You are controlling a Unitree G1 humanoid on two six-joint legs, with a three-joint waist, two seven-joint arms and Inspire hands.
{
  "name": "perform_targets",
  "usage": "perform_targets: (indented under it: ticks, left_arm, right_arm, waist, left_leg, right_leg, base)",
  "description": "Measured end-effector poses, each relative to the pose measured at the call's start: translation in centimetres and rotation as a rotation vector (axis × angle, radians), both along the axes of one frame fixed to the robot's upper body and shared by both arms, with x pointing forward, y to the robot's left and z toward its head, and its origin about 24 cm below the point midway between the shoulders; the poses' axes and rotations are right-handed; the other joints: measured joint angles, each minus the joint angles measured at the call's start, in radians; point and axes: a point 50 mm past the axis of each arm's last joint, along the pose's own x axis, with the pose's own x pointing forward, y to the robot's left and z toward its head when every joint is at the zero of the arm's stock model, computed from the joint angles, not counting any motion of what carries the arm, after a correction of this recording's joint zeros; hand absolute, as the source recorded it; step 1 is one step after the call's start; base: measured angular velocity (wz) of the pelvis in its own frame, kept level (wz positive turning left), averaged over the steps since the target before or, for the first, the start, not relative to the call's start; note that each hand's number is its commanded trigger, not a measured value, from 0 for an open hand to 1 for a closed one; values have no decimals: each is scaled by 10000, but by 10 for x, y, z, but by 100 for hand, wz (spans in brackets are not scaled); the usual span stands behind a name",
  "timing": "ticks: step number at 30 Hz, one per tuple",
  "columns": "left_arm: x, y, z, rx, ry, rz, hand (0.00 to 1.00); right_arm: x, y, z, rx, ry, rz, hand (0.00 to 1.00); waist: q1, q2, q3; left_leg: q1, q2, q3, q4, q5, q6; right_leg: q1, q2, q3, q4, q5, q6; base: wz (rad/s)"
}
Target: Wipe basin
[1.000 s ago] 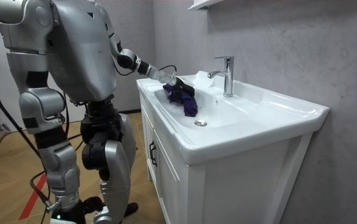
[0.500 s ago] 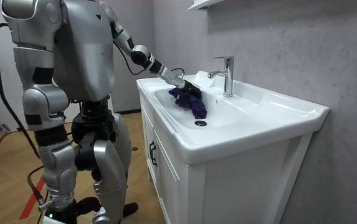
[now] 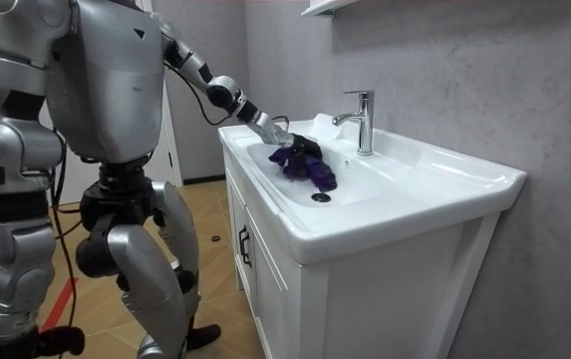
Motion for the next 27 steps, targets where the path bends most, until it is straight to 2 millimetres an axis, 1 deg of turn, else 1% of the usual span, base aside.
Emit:
perform_targets:
  ticks: [1, 3, 6, 8, 9, 12, 13, 14, 16, 17, 19, 21, 23, 24, 27]
  left_arm:
    - [0, 0, 1, -2, -143, 114, 100]
    - [0, 0, 1, -127, -371, 274, 100]
    - [1, -1, 1, -580, -739, 650, 100]
    - [3, -6, 0, -840, -854, 686, 100]
    - [3, -9, 0, -840, -963, 686, 100]
    - [10, -26, -2, -1156, -1239, 206, 100]
    - [15, -36, -2, -1442, -1386, -63, 100]
    - [17, -41, -2, -1565, -1459, -187, 100]
    - [28, -69, 0, -2171, -1665, -1026, 100]
    - [32, -78, 1, -2384, -1729, -1309, 100]
    - [42, -107, 7, -3084, -2178, -2277, 100]
    - [49, -119, 16, -3398, -2642, -2819, 100]
    - [55, -129, 24, -3667, -3024, -3301, 100]
    - [58, -135, 29, -3800, -3202, -3546, 100]
    - [60, -136, 33, -3854, -3283, -3622, 100]
  right_arm:
    - [-2, -1, 0, -37, 87, 79, 0]
    - [-6, -2, 0, -65, 180, 111, 0]
    - [-7, -1, 0, -36, 272, 305, 0]
    - [-4, 0, 0, -41, 238, 453, 0]
    - [2, 0, 0, -44, 110, 589, 0]
    - [11, 1, 1, 25, -130, 769, 0]
    - [16, 3, 1, 45, -273, 869, 0]
    - [19, 3, 1, 41, -345, 970, 0]
    - [27, 4, 2, 30, -608, 1222, 0]
    - [29, 5, 2, 61, -668, 1266, 0]
    - [34, 8, 2, 186, -906, 1359, 0]
    - [36, 13, 1, 287, -994, 1416, 0]
    - [34, 15, 0, 381, -967, 1411, 0]
    - [33, 15, -1, 390, -946, 1405, 0]
    - [29, 15, -1, 394, -837, 1372, 0]
  waist:
    - [-29, -32, -9]
    - [-60, -27, -13]
    - [-129, -10, -22]
    - [-206, -8, -21]
    - [-248, -9, -21]
    - [-350, 17, -26]
    - [-435, 20, -24]
    - [-503, 21, -24]
    - [-524, 21, -24]
    - [-538, 19, -24]
    - [-635, 15, -21]
    - [-760, 17, -19]
    - [-800, 33, -11]
    - [-844, 86, 21]
    - [-956, 214, 48]
  left_leg:
    - [-47, 6, -1, 10, 2, 2]
    - [-108, 7, 14, 26, 8, 11]
    - [-148, 10, 35, 42, 11, 14]
    - [-165, -3, 24, 31, 25, 34]
    - [-166, -15, 25, 26, 50, 75]
    - [-221, -48, -34, 6, 79, 116]
    - [-254, -80, -100, -23, 101, 140]
    - [-256, -108, -139, -48, 121, 149]
    - [-216, -201, -155, -126, 158, 184]
    - [-209, -218, -139, -154, 159, 189]
    - [-228, -244, -108, -204, 146, 204]
    - [-267, -223, -44, -228, 137, 193]
    - [-255, -175, 42, -231, 108, 153]
    - [-261, -172, 46, -228, 101, 146]
    - [-250, -178, 55, -218, 86, 138]
  right_leg:
    - [-33, 5, -2, -28, 71, 7]
    - [-94, 4, 6, -44, 137, -7]
    - [-136, 0, 5, -30, 205, -90]
    - [-147, -10, 5, -18, 205, -93]
    - [-103, -23, 5, 30, 205, -94]
    - [-80, -40, -28, -14, 202, -80]
    - [-77, -64, -71, -38, 199, -70]
    - [-69, -92, -112, -33, 191, -59]
    - [-17, -166, -118, -20, 179, -11]
    - [-16, -182, -115, -35, 183, -2]
    - [-62, -198, -87, -64, 170, 26]
    - [-135, -178, -56, -84, 160, 21]
    - [-141, -141, -21, -143, 165, -1]
    - [-134, -134, -19, -188, 170, -8]
    - [-118, -135, -14, -210, 144, -21]
  base:
    - [-5]
    - [-4]
    - [-1]
    - [4]
    - [9]
    - [12]
    - [17]
    - [17]
    - [7]
    - [0]
    - [-5]
    - [-9]
    - [-13]
    - [-6]
    - [0]
